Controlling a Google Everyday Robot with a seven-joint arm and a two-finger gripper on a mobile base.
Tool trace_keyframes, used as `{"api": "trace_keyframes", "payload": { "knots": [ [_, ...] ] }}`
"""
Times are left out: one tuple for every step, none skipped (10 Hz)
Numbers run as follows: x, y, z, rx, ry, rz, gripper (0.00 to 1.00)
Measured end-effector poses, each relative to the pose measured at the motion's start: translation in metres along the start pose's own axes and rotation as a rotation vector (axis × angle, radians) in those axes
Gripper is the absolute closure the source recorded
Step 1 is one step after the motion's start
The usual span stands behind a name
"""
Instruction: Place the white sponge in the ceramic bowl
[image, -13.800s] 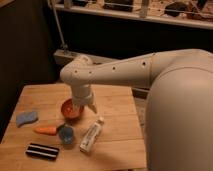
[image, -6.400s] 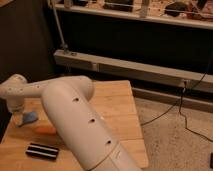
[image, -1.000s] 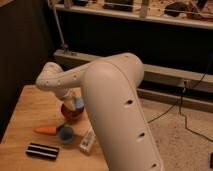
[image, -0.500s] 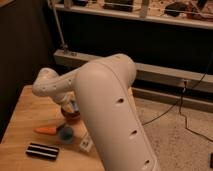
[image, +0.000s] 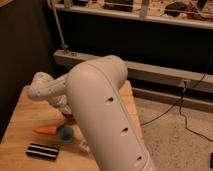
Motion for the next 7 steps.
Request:
{"api": "trace_keyframes", "payload": {
  "knots": [
    [0.0, -0.002, 0.0, 0.005, 0.008, 0.003, 0.2],
    [-0.001, -0.004, -0.002, 0.009, 0.012, 0.008, 0.2],
    [-0.001, -0.008, -0.006, 0.014, 0.011, 0.018, 0.2],
    [-0.002, -0.012, -0.01, 0.013, 0.003, 0.032, 0.2],
    [-0.003, -0.018, -0.018, 0.005, -0.016, 0.06, 0.2],
    [-0.004, -0.027, -0.028, -0.008, -0.043, 0.096, 0.2],
    [-0.003, -0.036, -0.037, -0.026, -0.073, 0.13, 0.2]
  ]
}}
